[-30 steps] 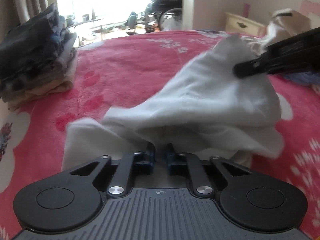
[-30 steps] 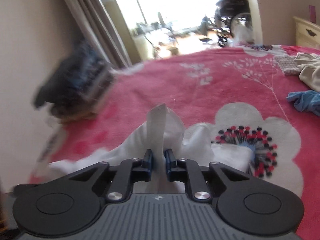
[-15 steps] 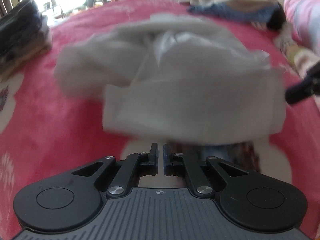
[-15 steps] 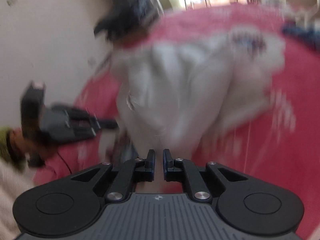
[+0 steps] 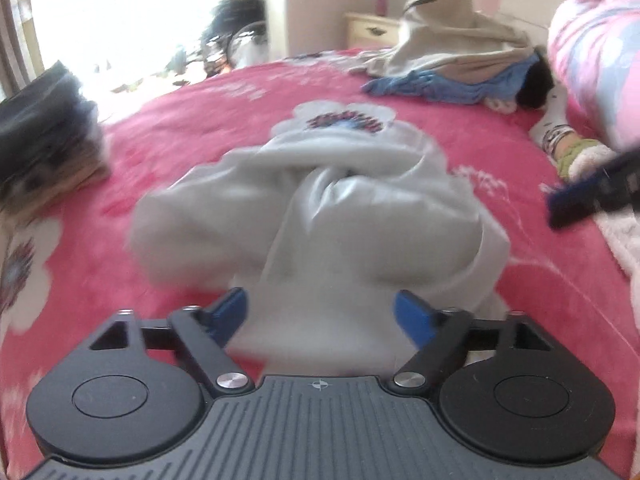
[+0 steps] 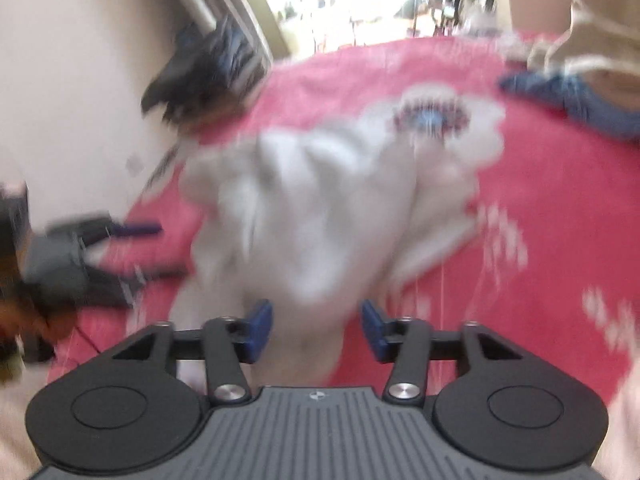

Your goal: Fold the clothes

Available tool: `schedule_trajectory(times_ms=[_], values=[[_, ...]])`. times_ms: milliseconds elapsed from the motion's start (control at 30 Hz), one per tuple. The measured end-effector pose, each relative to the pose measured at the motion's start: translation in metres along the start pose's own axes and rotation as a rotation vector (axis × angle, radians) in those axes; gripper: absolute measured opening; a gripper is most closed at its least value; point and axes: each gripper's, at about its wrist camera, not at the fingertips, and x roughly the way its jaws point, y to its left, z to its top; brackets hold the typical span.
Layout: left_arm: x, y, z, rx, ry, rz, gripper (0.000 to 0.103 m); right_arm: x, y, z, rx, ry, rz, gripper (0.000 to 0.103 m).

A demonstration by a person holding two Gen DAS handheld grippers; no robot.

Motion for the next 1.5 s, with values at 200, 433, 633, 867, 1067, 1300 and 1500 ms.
schedule_trajectory(times_ms=[200,433,633,867,1067,1300,1500], values=[[0.056,-0.006,0.013,-0.006,0.017,-0.041,0.088,0.075,0.023,0.071,-0.080,-0.077,-0.024,0.080],[0.084,-0.001,0.000,-0.105,0.071,-0.102,0.040,0.209,0.041,0.131,-0.209,0.073,-0.049,0.070],[0.072,-0.001,-0.008,-0.114,0.036,-0.086,0.006,0.215,0.039,0.144,-0.146,0.049,-0.006,0.003],[-0.012,0.038,0.005,-0.269,-0.168,-0.007,0.004,0.066,0.037,0.192,0.046,-0.387,0.249,0.003],[-0.091,0.049,0.009,-0.201,-0.333,-0.020,0.004,-0.057,0.016,0.147,0.095,-0.601,0.261,0.002],[-0.086,0.013,-0.030,-0.056,-0.080,-0.202,0.004,-0.053,-0.034,0.004,0.286,-0.317,0.009,0.003],[-0.055,-0.011,-0.085,0.054,0.248,-0.314,0.006,0.000,-0.059,-0.091,0.470,0.103,-0.072,0.005]])
